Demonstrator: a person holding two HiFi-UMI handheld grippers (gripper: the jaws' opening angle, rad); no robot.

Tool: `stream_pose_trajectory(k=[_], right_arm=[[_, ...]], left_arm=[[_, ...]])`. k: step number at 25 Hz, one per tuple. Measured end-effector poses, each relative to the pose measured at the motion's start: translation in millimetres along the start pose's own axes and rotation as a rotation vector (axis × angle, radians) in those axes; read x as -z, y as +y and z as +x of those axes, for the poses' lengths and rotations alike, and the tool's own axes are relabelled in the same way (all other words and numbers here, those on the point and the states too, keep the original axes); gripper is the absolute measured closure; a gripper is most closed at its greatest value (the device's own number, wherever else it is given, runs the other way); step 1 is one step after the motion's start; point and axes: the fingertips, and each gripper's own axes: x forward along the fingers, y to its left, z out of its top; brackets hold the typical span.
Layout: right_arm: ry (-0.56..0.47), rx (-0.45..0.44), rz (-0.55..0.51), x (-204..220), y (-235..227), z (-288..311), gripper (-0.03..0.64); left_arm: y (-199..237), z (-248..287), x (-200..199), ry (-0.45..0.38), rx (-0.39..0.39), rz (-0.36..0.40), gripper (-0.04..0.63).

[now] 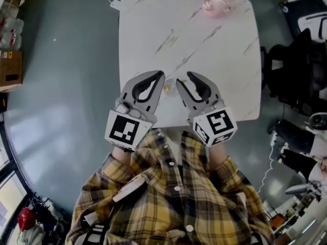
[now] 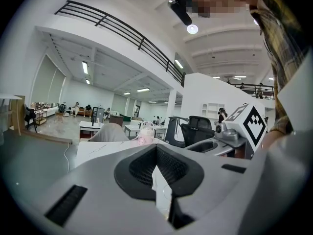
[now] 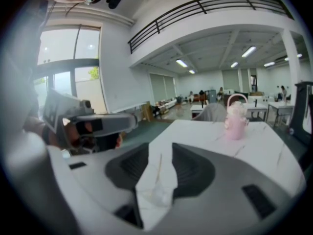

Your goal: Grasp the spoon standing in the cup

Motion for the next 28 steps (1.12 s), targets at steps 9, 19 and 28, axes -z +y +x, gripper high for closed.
stream_pose_trajectory(k=[9, 19, 28], right_arm=[[0.025, -0.004, 0.039, 18.4, -2.7, 9.8, 0.472], [0.033, -0.023, 0.041, 33.0, -2.9, 12.5, 0.472], [0.042, -0.035, 0.046, 39.8, -2.8, 13.6, 0.477]], left_arm=[[10.2, 0.4, 9.2, 0.022, -0.018, 0.001, 0.580], [14.4, -0.2, 10.2, 0.028, -0.036, 0.006, 0.580], [13.1, 3.0, 11.9, 0.030, -0.040, 0.005, 0.580]])
